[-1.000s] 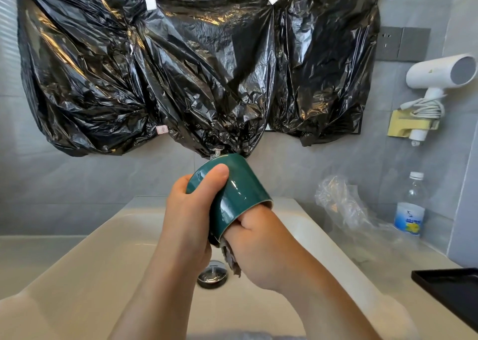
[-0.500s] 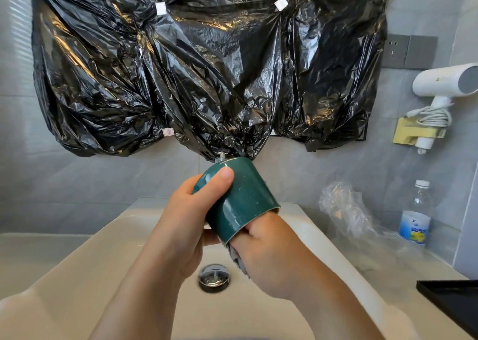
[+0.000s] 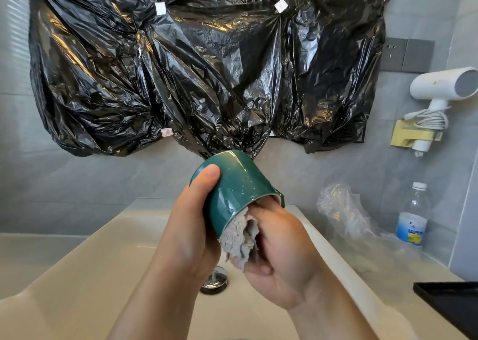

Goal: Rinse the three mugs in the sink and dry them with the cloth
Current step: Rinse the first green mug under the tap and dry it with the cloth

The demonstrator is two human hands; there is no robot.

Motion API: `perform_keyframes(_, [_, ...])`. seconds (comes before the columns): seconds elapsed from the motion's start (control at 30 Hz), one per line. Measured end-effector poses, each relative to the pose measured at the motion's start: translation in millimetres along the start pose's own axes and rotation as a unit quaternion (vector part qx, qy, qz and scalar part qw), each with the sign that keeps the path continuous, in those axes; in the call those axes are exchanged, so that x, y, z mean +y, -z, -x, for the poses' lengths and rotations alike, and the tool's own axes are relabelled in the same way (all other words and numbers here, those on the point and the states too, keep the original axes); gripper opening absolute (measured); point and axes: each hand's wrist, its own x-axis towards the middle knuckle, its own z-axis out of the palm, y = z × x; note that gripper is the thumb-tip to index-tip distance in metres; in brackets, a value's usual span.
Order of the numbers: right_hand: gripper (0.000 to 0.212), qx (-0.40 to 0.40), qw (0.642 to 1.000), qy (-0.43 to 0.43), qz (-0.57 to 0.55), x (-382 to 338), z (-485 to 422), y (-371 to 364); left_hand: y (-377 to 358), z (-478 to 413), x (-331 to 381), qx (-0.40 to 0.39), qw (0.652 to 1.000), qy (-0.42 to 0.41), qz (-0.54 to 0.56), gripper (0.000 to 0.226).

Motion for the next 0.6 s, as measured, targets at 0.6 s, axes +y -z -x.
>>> perform_keyframes(0.6, [0.047, 0.155, 0.566, 0.227, 0.777, 25, -1, 7, 0, -1, 4, 0.125, 0.991, -0.036, -0.033, 0.077])
